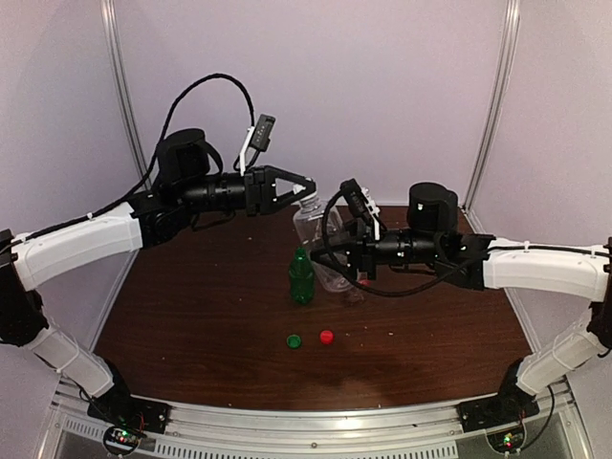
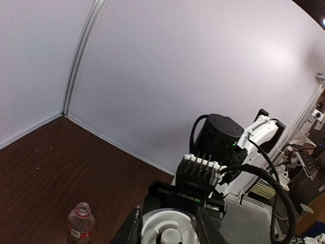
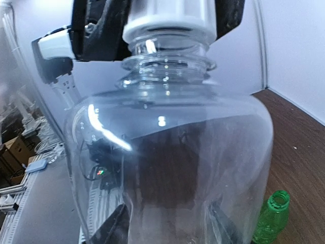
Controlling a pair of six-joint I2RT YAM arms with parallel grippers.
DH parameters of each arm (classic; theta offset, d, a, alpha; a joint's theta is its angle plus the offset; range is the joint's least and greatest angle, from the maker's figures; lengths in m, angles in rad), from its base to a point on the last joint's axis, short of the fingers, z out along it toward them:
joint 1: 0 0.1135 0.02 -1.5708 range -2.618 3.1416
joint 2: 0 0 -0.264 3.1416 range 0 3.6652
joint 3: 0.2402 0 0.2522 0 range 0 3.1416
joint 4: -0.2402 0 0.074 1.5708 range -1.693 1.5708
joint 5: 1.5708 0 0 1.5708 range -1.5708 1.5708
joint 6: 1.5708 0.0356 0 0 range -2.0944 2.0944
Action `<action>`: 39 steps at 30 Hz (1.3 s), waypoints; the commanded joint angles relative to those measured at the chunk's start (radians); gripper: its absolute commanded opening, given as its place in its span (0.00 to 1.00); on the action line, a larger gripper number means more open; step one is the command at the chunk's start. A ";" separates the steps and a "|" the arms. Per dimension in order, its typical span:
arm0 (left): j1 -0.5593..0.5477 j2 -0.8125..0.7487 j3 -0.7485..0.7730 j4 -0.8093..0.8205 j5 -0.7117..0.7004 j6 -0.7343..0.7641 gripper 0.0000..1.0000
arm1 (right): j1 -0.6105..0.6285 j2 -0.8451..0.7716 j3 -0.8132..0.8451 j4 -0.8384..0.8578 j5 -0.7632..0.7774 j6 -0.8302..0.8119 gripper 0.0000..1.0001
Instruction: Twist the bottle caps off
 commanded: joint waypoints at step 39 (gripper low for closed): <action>0.013 -0.068 -0.036 0.112 0.300 0.117 0.87 | 0.025 0.011 0.038 0.044 -0.272 -0.018 0.52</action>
